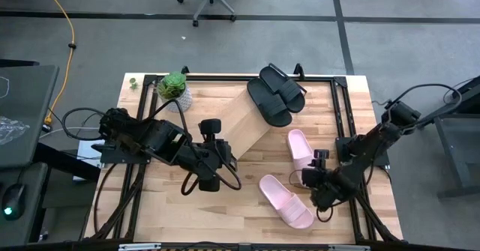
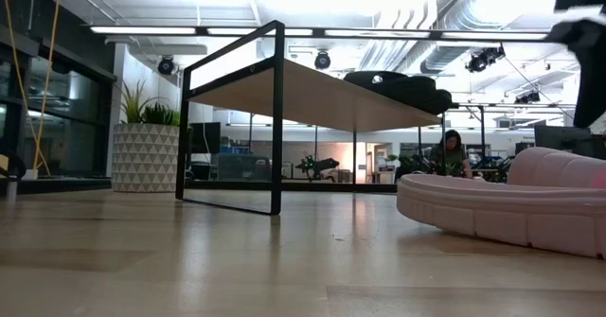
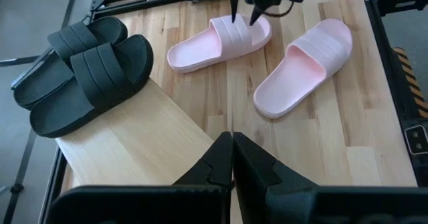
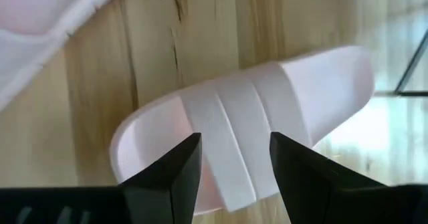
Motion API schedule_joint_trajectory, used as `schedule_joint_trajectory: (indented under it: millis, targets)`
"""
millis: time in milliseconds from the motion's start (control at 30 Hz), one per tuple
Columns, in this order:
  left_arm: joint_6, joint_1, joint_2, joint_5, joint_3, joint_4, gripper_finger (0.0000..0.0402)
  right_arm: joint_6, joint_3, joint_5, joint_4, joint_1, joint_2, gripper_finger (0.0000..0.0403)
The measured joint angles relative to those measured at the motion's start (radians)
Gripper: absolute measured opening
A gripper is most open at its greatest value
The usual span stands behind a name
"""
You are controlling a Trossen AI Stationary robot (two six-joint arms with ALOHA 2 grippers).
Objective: Pick and place slides into the shelf
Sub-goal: Put the top pink slide on the shelf
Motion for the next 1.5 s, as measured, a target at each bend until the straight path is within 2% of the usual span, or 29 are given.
schedule_joint_trajectory:
  millis: [133, 400, 700, 933, 1233, 1400, 1500]
  targets:
    - [0.0, 0.0, 0.01, 0.007, -0.001, -0.002, 0.0003, 0.097, 0.041, 0.059, -0.029, 0.039, 0.0, 0.0169]
    - [0.0, 0.0, 0.043, 0.033, -0.001, 0.0, 0.0003, 0.829, 0.051, 0.195, -0.05, 0.133, 0.012, 0.0169]
    - [0.037, 0.002, 0.069, 0.075, -0.001, 0.0, 0.0003, 1.46, 0.051, 0.294, -0.026, 0.238, 0.104, 0.0169]
    - [0.119, 0.002, 0.072, 0.127, -0.002, -0.002, 0.0003, 1.519, 0.051, 0.55, 0.248, 0.219, 0.234, 0.0169]
    - [0.259, 0.002, 0.072, 0.279, -0.002, -0.014, 0.0003, 1.533, 0.051, 0.636, 0.423, 0.116, 0.281, 0.0169]
    - [0.287, 0.002, 0.072, 0.291, -0.002, -0.03, 0.0003, 1.5, 0.051, 0.831, 0.54, 0.1, 0.268, 0.0169]
    - [0.307, 0.002, 0.072, 0.291, -0.002, -0.045, 0.0003, 1.489, 0.051, 0.894, 0.645, 0.128, 0.255, 0.0169]
